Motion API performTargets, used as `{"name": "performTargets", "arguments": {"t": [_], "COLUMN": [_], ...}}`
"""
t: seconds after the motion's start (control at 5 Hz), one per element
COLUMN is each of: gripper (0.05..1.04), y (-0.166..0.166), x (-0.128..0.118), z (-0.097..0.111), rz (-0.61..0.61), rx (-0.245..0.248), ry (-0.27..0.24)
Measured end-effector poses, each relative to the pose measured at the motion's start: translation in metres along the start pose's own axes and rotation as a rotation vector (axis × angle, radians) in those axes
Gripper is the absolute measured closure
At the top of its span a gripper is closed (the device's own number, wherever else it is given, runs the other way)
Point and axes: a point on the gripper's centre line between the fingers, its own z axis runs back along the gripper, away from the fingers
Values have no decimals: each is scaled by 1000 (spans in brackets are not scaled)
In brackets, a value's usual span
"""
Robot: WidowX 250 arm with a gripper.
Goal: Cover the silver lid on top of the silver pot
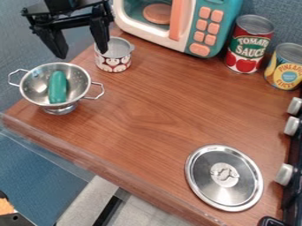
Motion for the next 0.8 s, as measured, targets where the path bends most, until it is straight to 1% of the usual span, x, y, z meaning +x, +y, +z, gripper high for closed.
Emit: {"name": "performTargets", "arguments": {"t": [0.2, 0.6, 0.8], "gripper": [84, 84, 84], "y": [1, -51, -84], "x": [-3, -28, -45], "z": [-5, -16, -23], "rz": [2, -239, -441], "rx": [2, -53, -96], "ry": [23, 121, 216]}}
